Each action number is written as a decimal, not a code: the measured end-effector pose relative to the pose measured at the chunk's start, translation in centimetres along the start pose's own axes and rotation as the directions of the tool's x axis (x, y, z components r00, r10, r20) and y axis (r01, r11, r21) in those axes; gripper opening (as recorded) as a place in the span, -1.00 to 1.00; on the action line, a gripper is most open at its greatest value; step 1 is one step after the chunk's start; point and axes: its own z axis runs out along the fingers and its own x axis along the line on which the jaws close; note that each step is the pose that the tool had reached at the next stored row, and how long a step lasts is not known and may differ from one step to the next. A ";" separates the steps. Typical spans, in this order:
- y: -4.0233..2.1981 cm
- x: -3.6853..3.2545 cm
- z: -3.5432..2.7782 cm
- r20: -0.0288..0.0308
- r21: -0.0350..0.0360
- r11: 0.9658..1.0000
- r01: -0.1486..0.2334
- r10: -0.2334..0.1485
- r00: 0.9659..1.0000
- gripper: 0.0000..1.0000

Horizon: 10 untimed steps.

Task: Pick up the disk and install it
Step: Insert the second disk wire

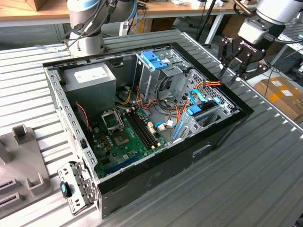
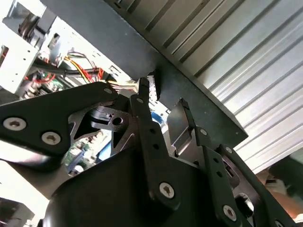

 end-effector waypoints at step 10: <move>0.00 0.00 0.00 0.001 -0.005 0.981 0.192 -0.192 0.981 -0.14</move>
